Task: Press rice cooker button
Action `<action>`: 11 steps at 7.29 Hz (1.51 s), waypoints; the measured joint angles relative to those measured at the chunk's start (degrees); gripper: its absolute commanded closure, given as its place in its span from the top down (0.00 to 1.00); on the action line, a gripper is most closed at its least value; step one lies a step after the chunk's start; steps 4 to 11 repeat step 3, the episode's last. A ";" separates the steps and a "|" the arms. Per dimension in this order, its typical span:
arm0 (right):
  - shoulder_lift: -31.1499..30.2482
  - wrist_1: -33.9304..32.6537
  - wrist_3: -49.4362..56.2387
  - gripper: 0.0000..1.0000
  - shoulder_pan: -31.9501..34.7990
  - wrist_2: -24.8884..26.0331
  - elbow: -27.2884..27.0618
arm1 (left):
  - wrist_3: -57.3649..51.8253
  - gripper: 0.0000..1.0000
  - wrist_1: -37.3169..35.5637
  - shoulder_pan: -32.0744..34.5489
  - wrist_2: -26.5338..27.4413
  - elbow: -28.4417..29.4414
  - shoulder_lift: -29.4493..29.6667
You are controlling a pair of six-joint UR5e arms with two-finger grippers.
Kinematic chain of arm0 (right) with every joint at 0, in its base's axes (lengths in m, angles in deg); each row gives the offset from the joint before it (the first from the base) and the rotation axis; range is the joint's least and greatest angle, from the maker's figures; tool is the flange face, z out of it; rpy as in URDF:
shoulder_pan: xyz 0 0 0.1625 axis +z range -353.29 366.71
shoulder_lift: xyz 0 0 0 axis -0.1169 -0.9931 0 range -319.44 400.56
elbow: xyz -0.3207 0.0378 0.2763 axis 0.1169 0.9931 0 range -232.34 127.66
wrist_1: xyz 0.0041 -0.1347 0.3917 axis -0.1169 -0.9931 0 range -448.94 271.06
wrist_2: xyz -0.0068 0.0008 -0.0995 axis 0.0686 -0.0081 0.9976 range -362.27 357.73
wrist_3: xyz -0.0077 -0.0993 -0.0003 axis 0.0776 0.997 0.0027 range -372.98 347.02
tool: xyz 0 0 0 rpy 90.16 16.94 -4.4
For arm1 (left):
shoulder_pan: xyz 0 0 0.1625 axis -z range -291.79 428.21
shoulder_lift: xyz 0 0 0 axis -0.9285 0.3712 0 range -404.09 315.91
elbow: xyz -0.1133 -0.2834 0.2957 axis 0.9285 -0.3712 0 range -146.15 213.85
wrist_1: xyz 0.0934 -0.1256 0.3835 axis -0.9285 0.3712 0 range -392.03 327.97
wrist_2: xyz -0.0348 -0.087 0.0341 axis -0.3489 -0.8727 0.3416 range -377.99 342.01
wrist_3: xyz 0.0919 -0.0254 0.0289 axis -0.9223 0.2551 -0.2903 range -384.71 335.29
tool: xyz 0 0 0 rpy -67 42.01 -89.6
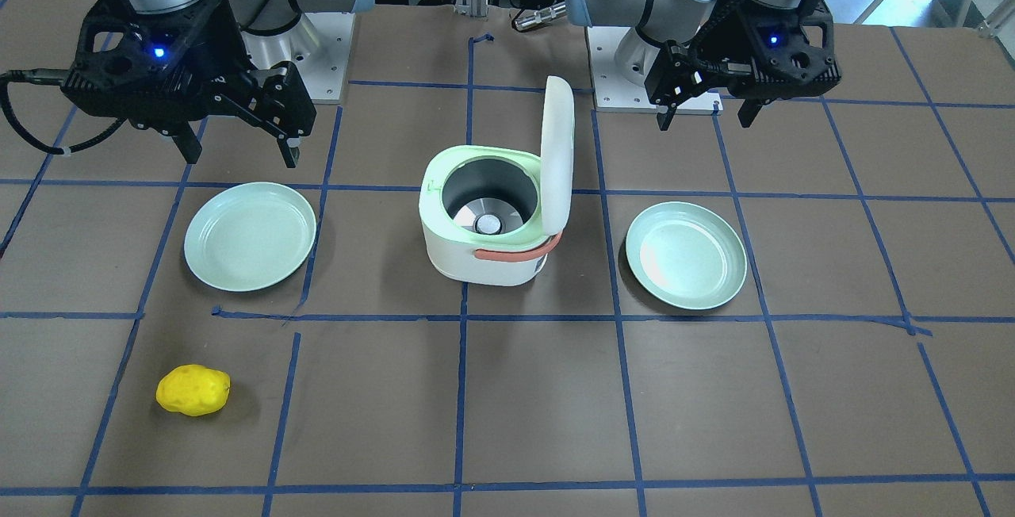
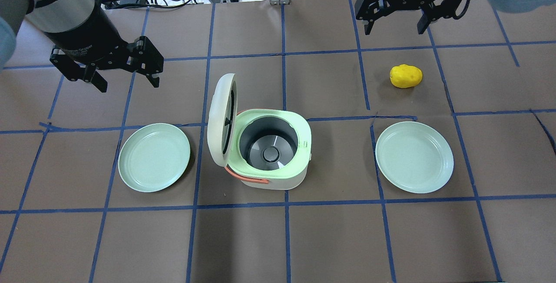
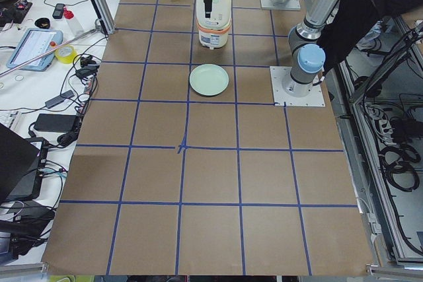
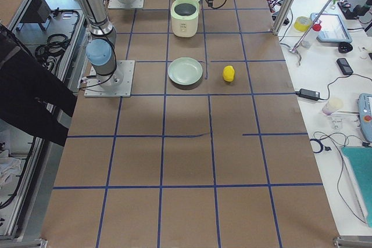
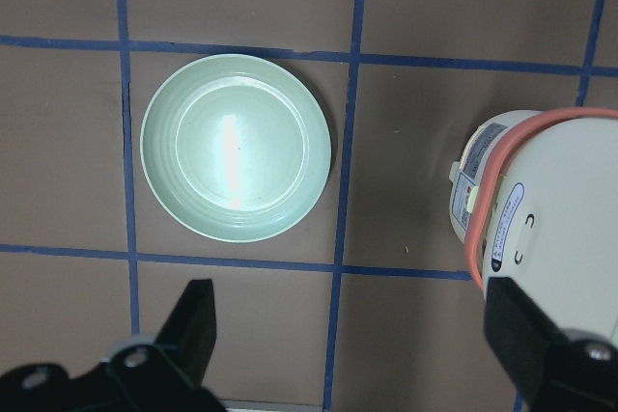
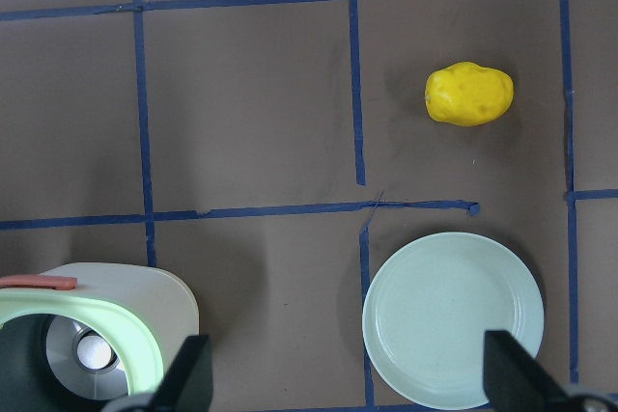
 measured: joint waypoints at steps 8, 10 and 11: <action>-0.06 0.17 -0.07 1.00 0.01 -0.02 -0.24 | 0.00 1.00 0.00 0.00 0.00 0.00 0.00; -0.06 0.17 -0.07 1.00 0.01 -0.02 -0.24 | 0.00 1.00 0.00 0.00 0.00 0.00 0.00; -0.06 0.17 -0.07 1.00 0.01 -0.02 -0.24 | 0.00 1.00 0.00 0.00 0.00 0.00 0.00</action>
